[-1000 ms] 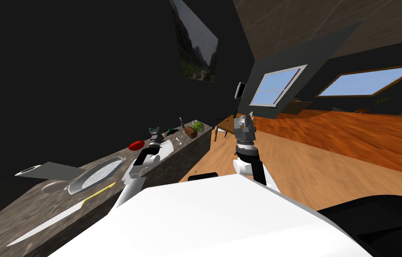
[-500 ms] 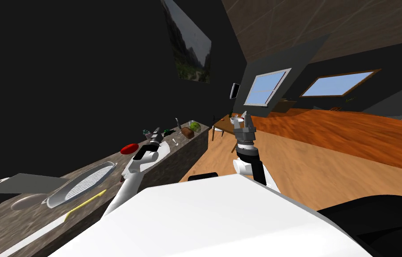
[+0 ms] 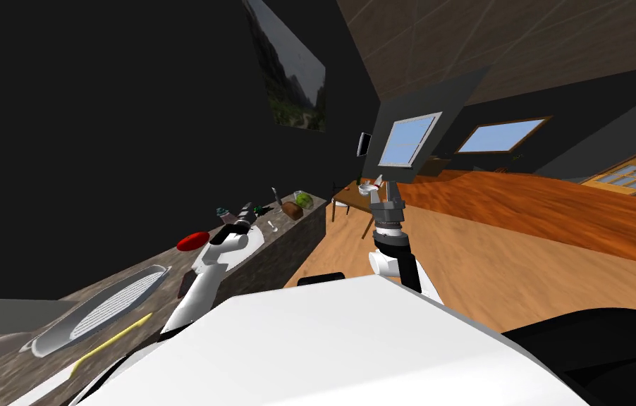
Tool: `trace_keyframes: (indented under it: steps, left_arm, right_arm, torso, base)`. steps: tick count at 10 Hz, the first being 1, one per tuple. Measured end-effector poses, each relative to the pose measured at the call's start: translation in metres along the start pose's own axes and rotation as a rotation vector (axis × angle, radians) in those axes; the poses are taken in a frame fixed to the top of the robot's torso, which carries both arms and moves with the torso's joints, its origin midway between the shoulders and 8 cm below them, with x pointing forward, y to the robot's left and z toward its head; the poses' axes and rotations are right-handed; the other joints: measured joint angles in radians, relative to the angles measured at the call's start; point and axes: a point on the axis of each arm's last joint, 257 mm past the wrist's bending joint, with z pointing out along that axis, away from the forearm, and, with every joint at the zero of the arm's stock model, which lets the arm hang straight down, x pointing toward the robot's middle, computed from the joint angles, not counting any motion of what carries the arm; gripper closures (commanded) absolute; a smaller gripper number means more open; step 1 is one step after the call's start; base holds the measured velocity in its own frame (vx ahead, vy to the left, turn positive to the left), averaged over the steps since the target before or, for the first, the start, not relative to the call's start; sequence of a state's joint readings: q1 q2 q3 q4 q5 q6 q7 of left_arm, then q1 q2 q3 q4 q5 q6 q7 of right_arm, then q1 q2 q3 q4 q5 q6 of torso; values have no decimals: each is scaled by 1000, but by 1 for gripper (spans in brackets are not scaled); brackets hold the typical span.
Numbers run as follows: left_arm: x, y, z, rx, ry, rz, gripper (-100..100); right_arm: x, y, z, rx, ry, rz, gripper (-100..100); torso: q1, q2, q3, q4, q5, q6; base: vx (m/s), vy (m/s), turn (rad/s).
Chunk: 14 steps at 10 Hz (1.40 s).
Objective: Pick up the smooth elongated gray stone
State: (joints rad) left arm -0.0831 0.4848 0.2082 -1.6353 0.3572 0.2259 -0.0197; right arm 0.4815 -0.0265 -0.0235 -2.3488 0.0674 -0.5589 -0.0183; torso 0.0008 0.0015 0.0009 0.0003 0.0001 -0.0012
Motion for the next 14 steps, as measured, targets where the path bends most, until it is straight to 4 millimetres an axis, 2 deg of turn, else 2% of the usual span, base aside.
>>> trace_keyframes:
  steps: [1, 3, 5, 6, 7, 8, 9, 11, 12, 14]
  left_arm:
    - [-10, 0, 10, -23, -10, -4, -100]
    - [-27, 16, 21, -90, -35, -16, -100]
    - [-36, 33, 21, -155, -50, -25, -100]
    - [-47, 32, 26, -177, -63, -30, -100]
    - [-57, 41, 27, -214, -74, -37, -100]
    - [-57, 48, 26, -237, -79, -41, -100]
    - [-66, 49, 30, -257, -92, -47, -100]
    - [-75, 64, 28, -316, -109, -59, -100]
    - [-84, 62, 34, -334, -123, -66, -100]
    - [-95, 77, 30, -393, -142, -79, -100]
  right_arm:
    - [0, 0, 0, 0, 0, 0, 0]
    - [0, 0, 0, 0, 0, 0, 0]
    - [0, 0, 0, 0, 0, 0, 0]
    - [0, 0, 0, 0, 0, 0, 0]
    - [0, 0, 0, 0, 0, 0, 0]
    - [0, 0, 0, 0, 0, 0, 0]
    - [0, 0, 0, 0, 0, 0, 0]
    - [0, 0, 0, 0, 0, 0, 0]
    - [0, 0, 0, 0, 0, 0, 0]
    - [0, 0, 0, 0, 0, 0, 0]
  torso:
    - [0, 0, 0, 0, 0, 1]
    - [0, 0, 0, 0, 0, 0]
    - [1, 0, 0, 0, 0, -1]
    - [1, 0, 0, 0, 0, 0]
    - [1, 0, 0, 0, 0, 0]
    - [1, 0, 0, 0, 0, 0]
    - [1, 0, 0, 0, 0, 0]
    - [1, 0, 0, 0, 0, -1]
    - [1, -1, 0, 0, 0, 0]
    - [1, 0, 0, 0, 0, -1]
  base:
    - [-15, -6, -92]
    - [-12, -7, -125]
    - [-3, -1, -59]
    - [-6, 3, -112]
    - [0, 0, 0]
    - [-6, 3, -132]
    - [-5, 8, -100]
    - [-2, 3, -75]
    - [-3, 13, -84]
    - [-2, 11, -50]
